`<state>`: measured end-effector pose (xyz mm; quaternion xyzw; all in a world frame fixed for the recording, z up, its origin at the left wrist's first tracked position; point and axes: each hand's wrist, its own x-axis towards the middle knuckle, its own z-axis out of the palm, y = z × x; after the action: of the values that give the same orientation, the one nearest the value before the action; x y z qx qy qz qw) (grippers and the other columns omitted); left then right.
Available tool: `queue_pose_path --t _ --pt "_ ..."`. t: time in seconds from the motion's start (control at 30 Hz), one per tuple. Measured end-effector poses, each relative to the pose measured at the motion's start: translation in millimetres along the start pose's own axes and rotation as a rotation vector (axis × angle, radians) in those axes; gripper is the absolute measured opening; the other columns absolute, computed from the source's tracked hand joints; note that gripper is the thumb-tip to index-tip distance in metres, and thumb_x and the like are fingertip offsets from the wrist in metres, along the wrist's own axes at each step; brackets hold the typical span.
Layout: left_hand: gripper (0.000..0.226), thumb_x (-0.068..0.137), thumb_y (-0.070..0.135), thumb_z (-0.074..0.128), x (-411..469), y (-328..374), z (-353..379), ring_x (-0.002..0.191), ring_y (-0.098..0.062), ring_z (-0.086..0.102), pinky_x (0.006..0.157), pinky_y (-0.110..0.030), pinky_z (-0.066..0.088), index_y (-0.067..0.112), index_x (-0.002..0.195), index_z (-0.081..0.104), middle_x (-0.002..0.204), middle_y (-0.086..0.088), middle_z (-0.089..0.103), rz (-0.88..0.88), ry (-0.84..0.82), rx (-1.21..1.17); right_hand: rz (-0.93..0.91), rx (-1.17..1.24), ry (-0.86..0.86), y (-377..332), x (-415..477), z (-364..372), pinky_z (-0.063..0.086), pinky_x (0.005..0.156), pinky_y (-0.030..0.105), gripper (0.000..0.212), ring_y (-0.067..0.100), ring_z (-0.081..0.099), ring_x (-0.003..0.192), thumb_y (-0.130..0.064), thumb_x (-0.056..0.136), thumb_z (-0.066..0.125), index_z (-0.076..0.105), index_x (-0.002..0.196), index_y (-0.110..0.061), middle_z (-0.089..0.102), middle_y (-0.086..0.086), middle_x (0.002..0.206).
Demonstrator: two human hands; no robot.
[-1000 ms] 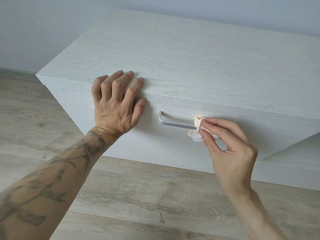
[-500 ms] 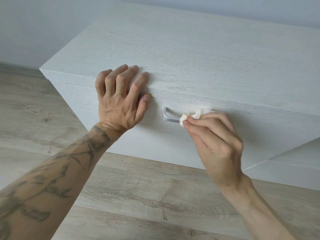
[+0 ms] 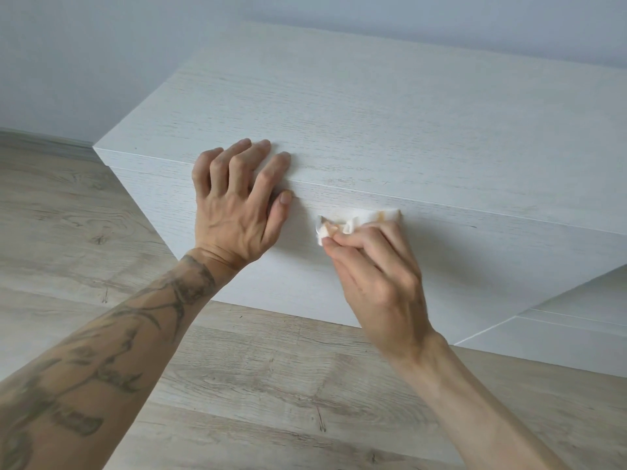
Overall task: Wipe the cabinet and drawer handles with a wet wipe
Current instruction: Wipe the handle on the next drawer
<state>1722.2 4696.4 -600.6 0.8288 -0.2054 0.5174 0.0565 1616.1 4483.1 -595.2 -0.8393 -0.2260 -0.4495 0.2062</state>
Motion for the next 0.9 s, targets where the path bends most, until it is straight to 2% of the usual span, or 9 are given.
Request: queue_pose_path --t 0.17,0.3,0.4,0.47,0.53,0.6,0.67,0.8,0.9 --pt "0.046 0.111 0.044 0.031 0.8 5.1 -12.0 0.134 -0.033 0.047 0.120 -0.046 0.022 0.018 0.143 0.051 0.141 -0.013 0.055 -0.027 -0.099 -0.031 0.003 -0.035 -0.035 36.7 -18.2 -40.5 0.058 0.081 0.041 0.011 0.027 0.068 0.087 0.002 0.096 0.076 0.082 0.105 0.001 0.076 0.011 0.093" --pt "0.047 0.113 0.040 0.034 6.2 11.1 -35.6 0.140 -0.036 0.044 0.123 -0.050 0.023 0.015 0.148 0.050 0.148 -0.017 0.052 -0.067 -0.272 -0.062 0.139 -0.073 -0.074 45.1 -19.9 -66.0 0.059 0.078 0.040 0.011 0.031 0.071 0.082 -0.003 0.100 0.073 0.083 0.100 -0.001 0.075 0.010 0.090" --pt "0.047 0.112 0.033 0.042 17.3 18.7 -62.8 0.148 -0.038 0.040 0.126 -0.053 0.025 0.013 0.154 0.047 0.156 -0.017 0.046 -0.087 -0.490 -0.093 0.271 -0.055 -0.146 40.4 -5.3 -94.3 0.060 0.079 0.036 0.006 0.029 0.074 0.090 -0.002 0.096 0.077 0.083 0.097 -0.003 0.075 0.008 0.092" --pt "0.051 0.113 0.032 0.041 31.3 21.7 -86.3 0.156 -0.036 0.031 0.129 -0.055 0.021 0.014 0.161 0.039 0.166 -0.016 0.037 -0.106 -0.683 -0.101 0.355 0.009 -0.225 31.3 16.8 -115.3 0.058 0.073 0.026 0.008 0.015 0.072 0.092 -0.002 0.092 0.080 0.083 0.098 -0.007 0.075 0.002 0.096" --pt "0.061 0.114 0.038 0.034 52.0 24.0 -112.9 0.163 -0.030 0.015 0.133 -0.053 0.010 0.019 0.169 0.019 0.176 -0.011 0.018 -0.093 -0.928 -0.062 0.456 0.068 -0.307 23.2 48.3 -138.2 0.048 0.075 0.009 0.011 -0.003 0.065 0.088 -0.003 0.089 0.082 0.081 0.097 -0.010 0.074 -0.005 0.097" --pt "0.065 0.114 0.043 0.027 79.8 25.4 -141.7 0.165 -0.024 0.006 0.134 -0.050 0.001 0.023 0.171 0.003 0.178 -0.006 0.004 -0.072 -1.115 -0.019 0.589 0.122 -0.378 17.8 85.2 -164.3 0.044 0.079 0.001 0.014 -0.007 0.065 0.087 0.001 0.088 0.083 0.080 0.096 -0.011 0.074 -0.007 0.096" --pt "0.064 0.114 0.044 0.028 119.9 27.6 -171.1 0.165 -0.022 0.006 0.134 -0.049 0.000 0.023 0.171 0.006 0.178 -0.005 0.005 -0.082 -1.198 -0.035 0.734 0.186 -0.424 14.5 125.3 -196.7 0.043 0.080 0.000 0.017 -0.013 0.066 0.091 0.002 0.090 0.080 0.080 0.095 -0.013 0.073 -0.012 0.096" --pt "0.055 0.114 0.044 0.033 230.2 37.9 -227.6 0.164 -0.019 0.009 0.133 -0.048 -0.001 0.019 0.164 0.032 0.177 -0.003 0.015 -0.095 -1.273 -0.094 0.883 0.251 -0.463 8.9 209.1 -275.0 0.042 0.077 0.001 0.017 -0.011 0.067 0.093 -0.005 0.093 0.076 0.079 0.095 -0.021 0.075 -0.022 0.098" --pt "0.057 0.114 0.046 0.033 326.7 51.1 -270.2 0.164 -0.016 0.009 0.133 -0.046 -0.001 0.022 0.165 0.029 0.176 0.000 0.017 -0.060 -1.304 -0.137 0.960 0.278 -0.456 2.9 277.1 -342.9 0.049 0.079 0.005 0.016 -0.007 0.071 0.095 -0.009 0.095 0.076 0.078 0.098 -0.024 0.078 -0.017 0.098"
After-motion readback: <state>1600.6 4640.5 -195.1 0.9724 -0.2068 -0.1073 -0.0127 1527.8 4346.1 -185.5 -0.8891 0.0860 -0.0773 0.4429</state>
